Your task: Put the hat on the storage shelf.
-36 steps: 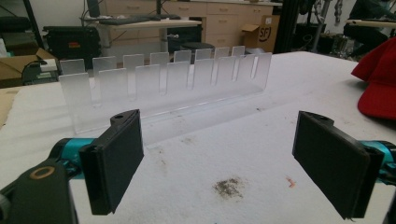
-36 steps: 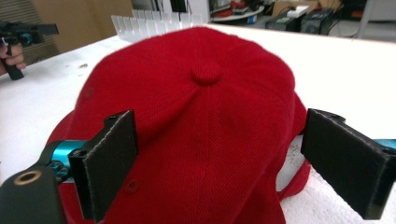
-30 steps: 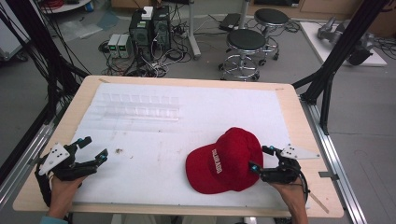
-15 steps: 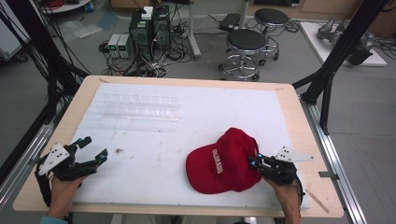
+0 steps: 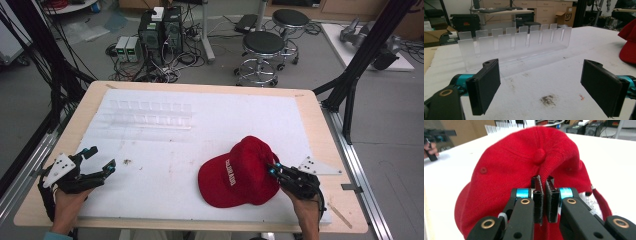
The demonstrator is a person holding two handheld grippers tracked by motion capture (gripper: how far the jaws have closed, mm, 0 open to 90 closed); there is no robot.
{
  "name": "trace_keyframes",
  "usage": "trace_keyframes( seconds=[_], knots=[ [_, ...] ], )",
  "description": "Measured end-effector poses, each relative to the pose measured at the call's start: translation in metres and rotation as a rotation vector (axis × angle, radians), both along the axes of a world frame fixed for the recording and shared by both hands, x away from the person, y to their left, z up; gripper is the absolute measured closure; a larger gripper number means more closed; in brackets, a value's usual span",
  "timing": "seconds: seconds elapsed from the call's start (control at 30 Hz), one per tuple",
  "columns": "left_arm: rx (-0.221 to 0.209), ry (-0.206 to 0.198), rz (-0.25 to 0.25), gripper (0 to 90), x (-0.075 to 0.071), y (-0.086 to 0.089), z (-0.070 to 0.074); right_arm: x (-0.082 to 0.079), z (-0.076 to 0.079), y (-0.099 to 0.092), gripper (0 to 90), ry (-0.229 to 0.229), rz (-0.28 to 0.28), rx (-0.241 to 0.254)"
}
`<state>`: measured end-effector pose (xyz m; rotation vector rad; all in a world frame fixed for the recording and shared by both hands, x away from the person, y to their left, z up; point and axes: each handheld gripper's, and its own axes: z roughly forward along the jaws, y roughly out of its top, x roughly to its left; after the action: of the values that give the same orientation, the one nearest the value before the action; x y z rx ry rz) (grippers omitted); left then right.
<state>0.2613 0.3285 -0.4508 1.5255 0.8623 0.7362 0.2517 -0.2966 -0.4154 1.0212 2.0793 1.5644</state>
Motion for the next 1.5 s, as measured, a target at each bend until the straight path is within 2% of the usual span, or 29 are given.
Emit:
trace_keyframes(
  seconds=[0.23,0.5,0.8,0.97,1.13,1.27,1.5],
  knots=[
    [0.003,-0.001,0.001,16.3,0.0,0.0,0.0,-0.007,0.023,0.011,87.0,-0.033,0.02,0.015],
    [0.001,0.006,-0.001,16.3,0.001,0.0,0.0,-0.009,0.055,0.037,87.2,-0.088,0.077,0.031],
    [0.002,0.014,-0.005,16.1,0.002,0.0,0.001,0.001,0.083,0.078,87.2,-0.13,0.157,0.036],
    [0.005,0.036,-0.015,16.1,0.004,0.0,0.001,0.007,0.091,0.098,87.2,-0.147,0.187,0.037],
    [-0.01,0.035,-0.025,16.1,0.004,0.0,0.003,0.015,0.097,0.12,87.2,-0.163,0.229,0.043],
    [0.015,0.019,-0.049,16.1,0.005,-0.002,0.013,0.022,0.102,0.133,87.2,-0.172,0.261,0.044],
    [0.021,0.022,-0.091,16.1,0.005,-0.009,0.026,0.03,0.105,0.152,87.2,-0.179,0.309,0.058]
  ],
)
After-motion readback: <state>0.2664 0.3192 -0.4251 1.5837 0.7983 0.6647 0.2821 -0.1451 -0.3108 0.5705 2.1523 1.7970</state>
